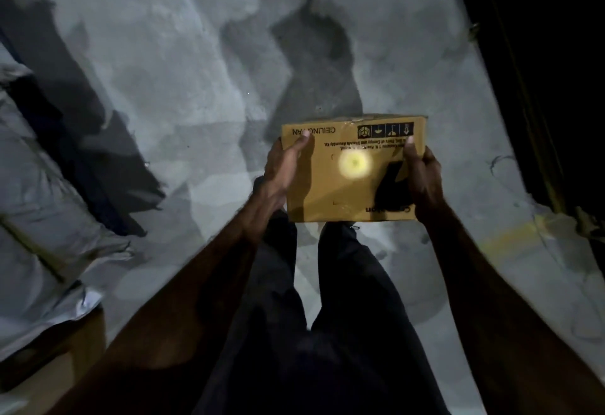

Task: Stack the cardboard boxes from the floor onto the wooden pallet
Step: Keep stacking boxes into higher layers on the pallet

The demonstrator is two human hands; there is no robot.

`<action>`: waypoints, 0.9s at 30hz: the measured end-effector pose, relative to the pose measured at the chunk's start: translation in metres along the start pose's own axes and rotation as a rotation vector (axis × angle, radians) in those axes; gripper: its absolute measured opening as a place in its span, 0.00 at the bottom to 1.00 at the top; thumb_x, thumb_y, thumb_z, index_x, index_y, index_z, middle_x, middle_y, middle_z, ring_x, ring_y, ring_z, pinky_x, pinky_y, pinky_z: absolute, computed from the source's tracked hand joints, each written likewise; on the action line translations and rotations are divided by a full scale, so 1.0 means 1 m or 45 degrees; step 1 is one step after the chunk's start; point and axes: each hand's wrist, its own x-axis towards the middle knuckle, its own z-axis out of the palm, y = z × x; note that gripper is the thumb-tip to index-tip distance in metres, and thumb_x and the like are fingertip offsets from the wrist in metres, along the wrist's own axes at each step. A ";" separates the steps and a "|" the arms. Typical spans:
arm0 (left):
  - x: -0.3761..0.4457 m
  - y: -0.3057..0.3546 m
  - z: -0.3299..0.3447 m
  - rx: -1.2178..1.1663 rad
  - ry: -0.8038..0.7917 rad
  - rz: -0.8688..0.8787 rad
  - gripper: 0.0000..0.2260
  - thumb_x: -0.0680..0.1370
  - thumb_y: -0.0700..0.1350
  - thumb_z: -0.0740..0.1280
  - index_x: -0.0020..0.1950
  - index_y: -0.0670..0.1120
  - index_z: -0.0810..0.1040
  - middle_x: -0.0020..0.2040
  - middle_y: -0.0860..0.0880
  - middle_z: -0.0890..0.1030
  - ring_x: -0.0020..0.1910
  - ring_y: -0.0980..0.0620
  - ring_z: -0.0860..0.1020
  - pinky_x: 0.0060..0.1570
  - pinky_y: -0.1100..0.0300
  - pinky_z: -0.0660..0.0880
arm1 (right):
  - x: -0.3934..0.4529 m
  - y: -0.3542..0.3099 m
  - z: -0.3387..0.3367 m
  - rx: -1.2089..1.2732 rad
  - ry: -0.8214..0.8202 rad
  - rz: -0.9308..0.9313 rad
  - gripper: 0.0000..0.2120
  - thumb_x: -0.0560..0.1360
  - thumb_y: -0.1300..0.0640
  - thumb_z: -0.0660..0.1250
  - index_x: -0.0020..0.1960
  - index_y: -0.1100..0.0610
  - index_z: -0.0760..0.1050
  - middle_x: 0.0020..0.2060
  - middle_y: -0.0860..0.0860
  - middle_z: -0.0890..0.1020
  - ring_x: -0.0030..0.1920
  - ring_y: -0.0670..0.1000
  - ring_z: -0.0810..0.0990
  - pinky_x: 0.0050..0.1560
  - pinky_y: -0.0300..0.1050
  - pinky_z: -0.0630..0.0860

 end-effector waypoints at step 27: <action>-0.276 0.029 0.037 0.892 -0.699 0.819 0.16 0.78 0.61 0.68 0.48 0.49 0.71 0.42 0.49 0.79 0.42 0.48 0.77 0.37 0.55 0.68 | -0.439 0.093 0.029 0.919 1.454 0.545 0.41 0.75 0.19 0.48 0.58 0.52 0.79 0.57 0.56 0.83 0.54 0.58 0.79 0.58 0.56 0.76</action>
